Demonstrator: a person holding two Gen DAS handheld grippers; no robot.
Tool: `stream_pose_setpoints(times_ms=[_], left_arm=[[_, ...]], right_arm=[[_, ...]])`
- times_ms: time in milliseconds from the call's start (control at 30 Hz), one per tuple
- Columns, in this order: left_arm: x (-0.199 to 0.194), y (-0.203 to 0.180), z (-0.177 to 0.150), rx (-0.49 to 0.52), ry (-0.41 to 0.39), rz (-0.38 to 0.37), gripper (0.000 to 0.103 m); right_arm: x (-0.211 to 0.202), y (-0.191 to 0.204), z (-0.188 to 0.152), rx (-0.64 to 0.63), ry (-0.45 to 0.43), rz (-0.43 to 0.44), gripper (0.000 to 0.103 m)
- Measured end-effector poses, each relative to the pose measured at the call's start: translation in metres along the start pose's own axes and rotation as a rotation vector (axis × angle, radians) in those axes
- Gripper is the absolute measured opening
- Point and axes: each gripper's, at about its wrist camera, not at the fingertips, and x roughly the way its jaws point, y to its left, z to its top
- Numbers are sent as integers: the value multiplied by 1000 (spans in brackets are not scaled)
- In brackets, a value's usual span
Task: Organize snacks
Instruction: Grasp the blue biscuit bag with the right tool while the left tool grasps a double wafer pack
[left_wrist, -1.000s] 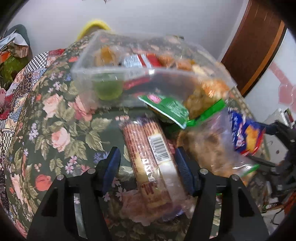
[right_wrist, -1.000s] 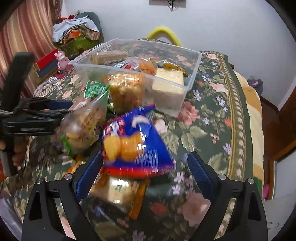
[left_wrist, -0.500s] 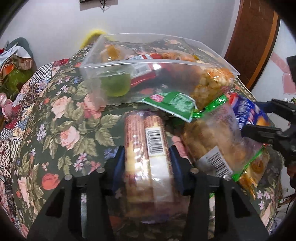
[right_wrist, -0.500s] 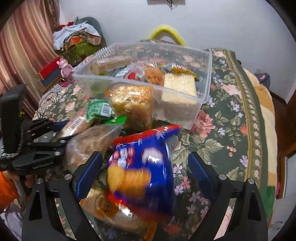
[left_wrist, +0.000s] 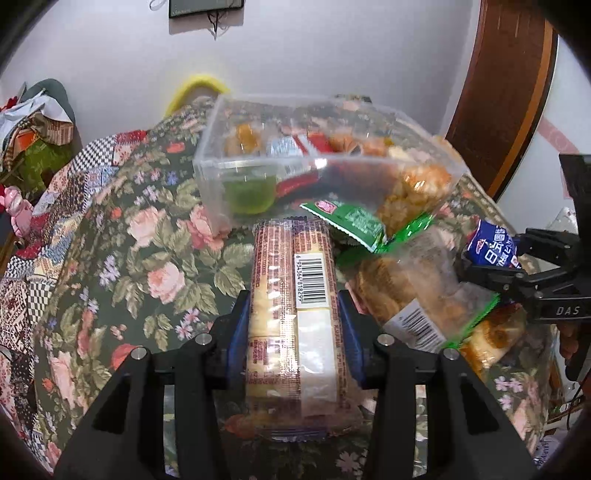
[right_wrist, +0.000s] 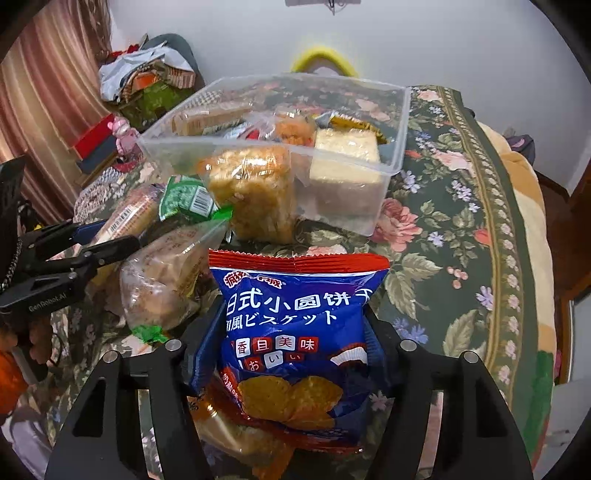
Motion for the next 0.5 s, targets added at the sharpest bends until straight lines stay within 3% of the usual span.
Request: stream_pose_setpoints(times_ms=[500], left_arm=[[-50, -9, 59, 19, -175, -21, 45]], right_arm=[[-50, -6, 46, 21, -196, -29, 62]])
